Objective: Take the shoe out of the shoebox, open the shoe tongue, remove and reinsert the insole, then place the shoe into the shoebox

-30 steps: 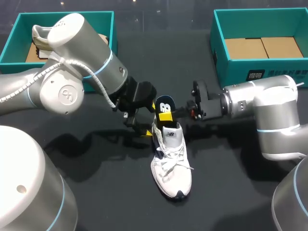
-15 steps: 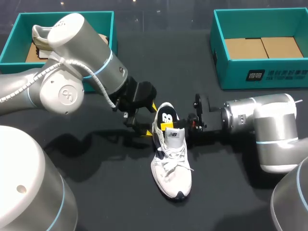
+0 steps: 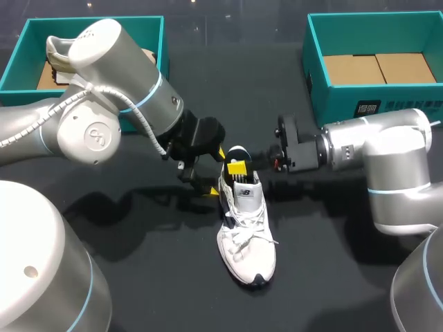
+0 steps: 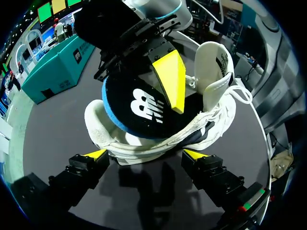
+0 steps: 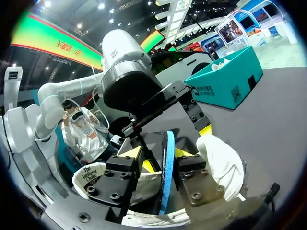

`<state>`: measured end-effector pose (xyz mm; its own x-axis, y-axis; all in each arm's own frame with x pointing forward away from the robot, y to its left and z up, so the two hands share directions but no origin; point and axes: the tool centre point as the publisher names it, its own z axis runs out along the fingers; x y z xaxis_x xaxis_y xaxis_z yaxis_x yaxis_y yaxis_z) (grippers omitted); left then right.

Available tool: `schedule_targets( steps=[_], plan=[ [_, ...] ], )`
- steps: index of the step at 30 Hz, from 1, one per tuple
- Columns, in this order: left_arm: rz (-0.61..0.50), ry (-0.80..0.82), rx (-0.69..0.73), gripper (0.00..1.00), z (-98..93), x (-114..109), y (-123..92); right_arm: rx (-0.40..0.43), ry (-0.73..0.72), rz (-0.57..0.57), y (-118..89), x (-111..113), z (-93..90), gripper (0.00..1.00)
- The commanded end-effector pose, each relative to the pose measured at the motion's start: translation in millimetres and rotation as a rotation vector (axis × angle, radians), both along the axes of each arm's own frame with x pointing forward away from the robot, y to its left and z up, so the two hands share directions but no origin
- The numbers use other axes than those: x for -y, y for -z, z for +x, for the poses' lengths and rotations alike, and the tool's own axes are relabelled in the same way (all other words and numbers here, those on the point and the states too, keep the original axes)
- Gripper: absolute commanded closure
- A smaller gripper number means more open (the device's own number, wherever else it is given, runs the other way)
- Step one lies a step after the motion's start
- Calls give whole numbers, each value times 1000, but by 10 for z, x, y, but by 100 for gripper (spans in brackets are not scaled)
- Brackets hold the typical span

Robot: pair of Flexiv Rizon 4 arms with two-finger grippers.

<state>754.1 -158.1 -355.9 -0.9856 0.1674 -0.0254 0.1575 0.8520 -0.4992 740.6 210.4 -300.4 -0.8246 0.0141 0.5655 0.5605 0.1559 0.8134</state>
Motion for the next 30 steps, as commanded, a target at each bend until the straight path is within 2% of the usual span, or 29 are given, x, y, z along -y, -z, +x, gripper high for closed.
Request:
schedule_targets(
  steps=[1,6,13,18,19,21,22,26,30],
  plan=[
    [1,1,0,0,-1,8,7,-1,-6,-9,-42,23,71,100],
    [1,1,0,0,-1,8,7,-45,4,7,107,40,99,100],
    [1,1,0,0,-1,8,7,-128,22,28,344,40,-49,100],
    [1,1,0,0,-1,8,7,-93,37,27,284,50,-124,100],
    [1,1,0,0,-1,8,7,-81,36,25,244,50,-118,88],
    [1,1,0,0,-1,8,7,-54,30,21,173,42,-101,58],
    [1,1,0,0,-1,8,7,-42,25,17,141,37,-90,55],
    [1,1,0,0,-1,8,7,-8,11,-3,37,25,-38,55],
    [1,1,0,0,-1,8,7,11,5,-15,-31,23,43,62]
  ],
)
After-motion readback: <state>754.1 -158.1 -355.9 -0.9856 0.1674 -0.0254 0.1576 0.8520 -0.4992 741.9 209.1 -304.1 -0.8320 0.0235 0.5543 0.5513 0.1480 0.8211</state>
